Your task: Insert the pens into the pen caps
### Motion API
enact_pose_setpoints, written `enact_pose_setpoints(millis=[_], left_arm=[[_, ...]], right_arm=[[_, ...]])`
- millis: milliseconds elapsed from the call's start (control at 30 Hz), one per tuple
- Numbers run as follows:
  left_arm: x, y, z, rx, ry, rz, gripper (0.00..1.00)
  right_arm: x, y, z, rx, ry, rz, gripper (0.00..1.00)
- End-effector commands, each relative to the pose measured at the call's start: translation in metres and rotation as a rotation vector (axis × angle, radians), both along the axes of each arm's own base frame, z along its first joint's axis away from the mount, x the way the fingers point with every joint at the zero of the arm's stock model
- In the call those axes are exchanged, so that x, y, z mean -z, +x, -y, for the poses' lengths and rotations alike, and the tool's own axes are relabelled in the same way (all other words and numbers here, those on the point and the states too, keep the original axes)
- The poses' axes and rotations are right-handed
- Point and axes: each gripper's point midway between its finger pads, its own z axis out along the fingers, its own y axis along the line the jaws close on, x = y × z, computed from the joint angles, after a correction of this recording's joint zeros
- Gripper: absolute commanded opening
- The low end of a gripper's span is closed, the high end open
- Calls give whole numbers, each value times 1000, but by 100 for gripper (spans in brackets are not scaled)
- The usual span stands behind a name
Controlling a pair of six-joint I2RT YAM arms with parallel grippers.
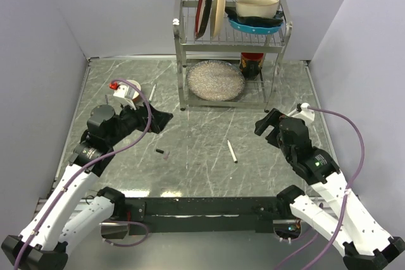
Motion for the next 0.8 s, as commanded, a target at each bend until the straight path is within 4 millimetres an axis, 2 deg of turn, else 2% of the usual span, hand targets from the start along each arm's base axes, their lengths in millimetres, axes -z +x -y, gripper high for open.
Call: enact_pose_setpoints(millis=[0,133,267,333,400,467,500,600,633,667,700,733,767], left_arm=[[-15,4,-2,-21,-14,41,99],[-14,5,-3,-35,-14,38,99],[-15,4,-3,-33,-22,41,100],[-17,2,-2,-19,-25,47,99],[-18,0,-1,-15,-29,53,99],[-19,-1,-1,-11,-30,58,100],[-19,-1,0,-8,-33,60,99],[-18,-2,4,15,-40,51,99],[-18,-4,6,29,-42,49,99],[-17,-4,7,35,-43,45,100],[-16,-4,8,39,-43,40,99],[-15,-4,9,42,-41,34,99],[-14,-4,9,39,-38,32,99]], right_arm=[[-19,8,1,6,6,75,100],[-17,10,17,109,-19,61,100],[-8,25,26,203,-49,48,100],[-8,27,50,326,-99,12,100],[1,35,80,440,-133,-44,100],[8,45,91,453,-114,-67,100],[13,49,114,530,-98,-80,98],[25,56,137,595,-55,-100,85],[26,64,145,613,-36,-70,81],[31,71,141,567,3,-75,72],[35,76,146,569,23,-77,68],[46,85,161,603,45,-93,63],[52,91,163,602,78,-106,57]])
